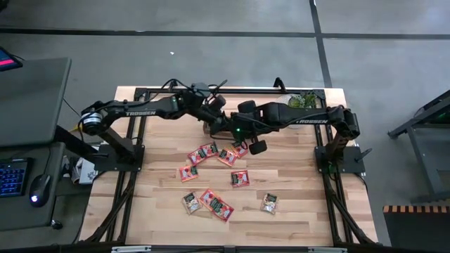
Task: Pick & Place Tea
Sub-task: Put the brown tea bag into the left section of the wooden organizer
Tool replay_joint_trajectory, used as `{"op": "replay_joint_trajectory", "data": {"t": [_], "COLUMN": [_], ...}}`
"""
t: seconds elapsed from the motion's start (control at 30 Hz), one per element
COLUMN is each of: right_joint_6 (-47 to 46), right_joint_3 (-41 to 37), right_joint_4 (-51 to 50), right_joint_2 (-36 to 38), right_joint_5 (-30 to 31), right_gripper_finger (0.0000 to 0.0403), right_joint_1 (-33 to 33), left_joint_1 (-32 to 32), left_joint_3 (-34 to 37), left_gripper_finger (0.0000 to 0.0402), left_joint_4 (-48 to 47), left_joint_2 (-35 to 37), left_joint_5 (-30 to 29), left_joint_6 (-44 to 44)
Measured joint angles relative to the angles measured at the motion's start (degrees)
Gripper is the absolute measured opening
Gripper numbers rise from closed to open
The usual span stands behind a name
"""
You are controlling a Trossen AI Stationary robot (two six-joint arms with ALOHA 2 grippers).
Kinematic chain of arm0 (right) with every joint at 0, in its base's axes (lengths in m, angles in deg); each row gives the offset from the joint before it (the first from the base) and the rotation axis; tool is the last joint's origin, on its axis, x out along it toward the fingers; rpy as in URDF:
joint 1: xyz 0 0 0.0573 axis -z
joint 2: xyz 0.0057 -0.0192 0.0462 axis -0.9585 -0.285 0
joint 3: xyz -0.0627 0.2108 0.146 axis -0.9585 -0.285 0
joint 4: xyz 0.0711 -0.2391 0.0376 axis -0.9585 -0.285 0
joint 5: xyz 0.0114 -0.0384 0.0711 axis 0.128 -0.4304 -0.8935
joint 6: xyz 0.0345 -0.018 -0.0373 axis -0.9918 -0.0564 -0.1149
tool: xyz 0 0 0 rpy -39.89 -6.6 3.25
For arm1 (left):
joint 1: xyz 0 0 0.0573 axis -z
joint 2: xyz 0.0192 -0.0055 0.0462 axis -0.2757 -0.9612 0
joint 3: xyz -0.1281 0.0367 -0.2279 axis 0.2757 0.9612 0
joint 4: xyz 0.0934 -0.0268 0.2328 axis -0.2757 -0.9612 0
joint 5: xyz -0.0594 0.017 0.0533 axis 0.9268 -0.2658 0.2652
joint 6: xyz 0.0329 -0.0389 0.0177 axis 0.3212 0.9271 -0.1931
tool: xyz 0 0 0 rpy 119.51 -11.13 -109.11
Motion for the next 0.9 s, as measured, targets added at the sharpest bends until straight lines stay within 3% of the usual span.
{"op": "replay_joint_trajectory", "data": {"t": [0.27,0.6,0.9], "right_joint_6": [-3.4,-3.1,-3.1], "right_joint_3": [0.0,0.0,0.0], "right_joint_4": [0.8,2.5,3.0], "right_joint_2": [0.0,0.0,0.0], "right_joint_5": [-4.1,-4.0,-3.9], "right_gripper_finger": [0.0000,0.0000,0.0000], "right_joint_1": [1.9,1.8,1.8], "left_joint_1": [0.1,0.1,0.1], "left_joint_3": [-0.7,-0.7,-0.6], "left_gripper_finger": [0.0132,0.0131,0.0131], "left_joint_4": [-0.2,-2.7,-6.8], "left_joint_2": [-0.7,-0.7,-0.7], "left_joint_5": [-0.5,-0.9,-5.3], "left_joint_6": [-1.1,-3.3,-7.3]}}
